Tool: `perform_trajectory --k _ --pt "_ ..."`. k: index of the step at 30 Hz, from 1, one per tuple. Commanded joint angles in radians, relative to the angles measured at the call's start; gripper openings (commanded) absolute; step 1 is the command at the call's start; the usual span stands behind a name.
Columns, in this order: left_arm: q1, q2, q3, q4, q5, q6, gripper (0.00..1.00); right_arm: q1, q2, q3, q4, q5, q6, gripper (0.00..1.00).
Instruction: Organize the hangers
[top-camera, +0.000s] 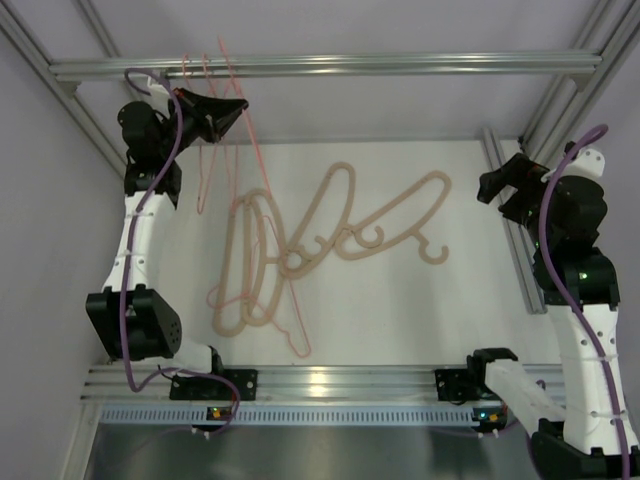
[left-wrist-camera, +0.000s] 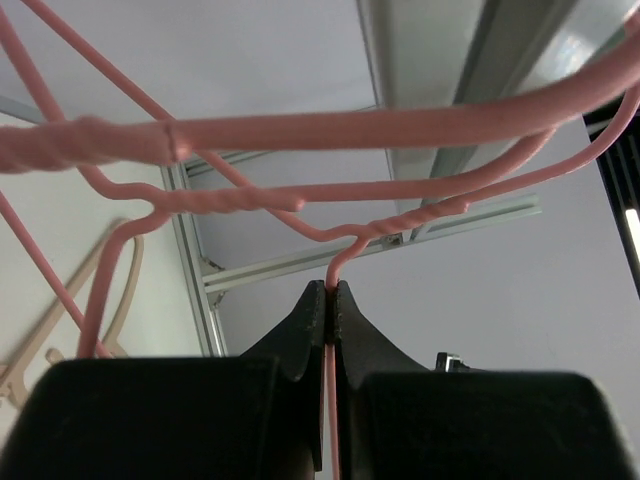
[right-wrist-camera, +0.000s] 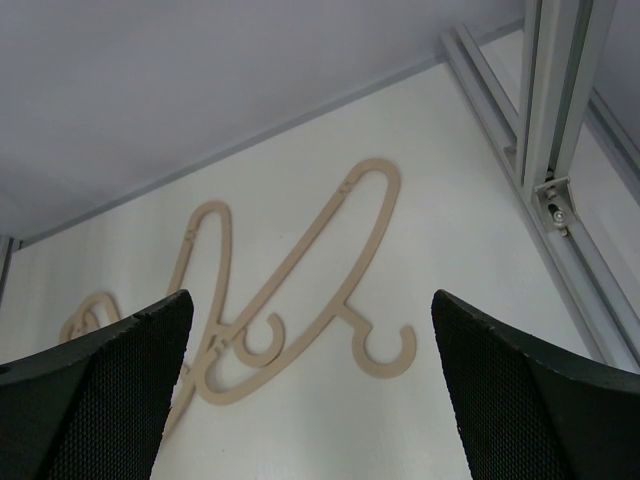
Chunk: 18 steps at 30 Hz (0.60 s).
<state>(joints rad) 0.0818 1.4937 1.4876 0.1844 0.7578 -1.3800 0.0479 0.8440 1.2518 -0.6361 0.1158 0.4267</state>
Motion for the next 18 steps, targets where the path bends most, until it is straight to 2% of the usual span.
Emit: perform_trajectory --k 1,13,18 --pt "-0.004 0.007 -0.006 0.001 -0.006 0.015 0.0 -0.013 -0.013 0.037 0.015 0.015 -0.019 0.99" --pt "0.006 0.016 -0.102 0.082 -0.011 -0.03 0.0 -0.013 -0.017 0.024 0.015 0.024 -0.028 0.99" --pt "0.029 -0.027 -0.138 0.055 -0.018 -0.004 0.0 -0.013 -0.016 0.018 0.015 0.027 -0.028 0.99"
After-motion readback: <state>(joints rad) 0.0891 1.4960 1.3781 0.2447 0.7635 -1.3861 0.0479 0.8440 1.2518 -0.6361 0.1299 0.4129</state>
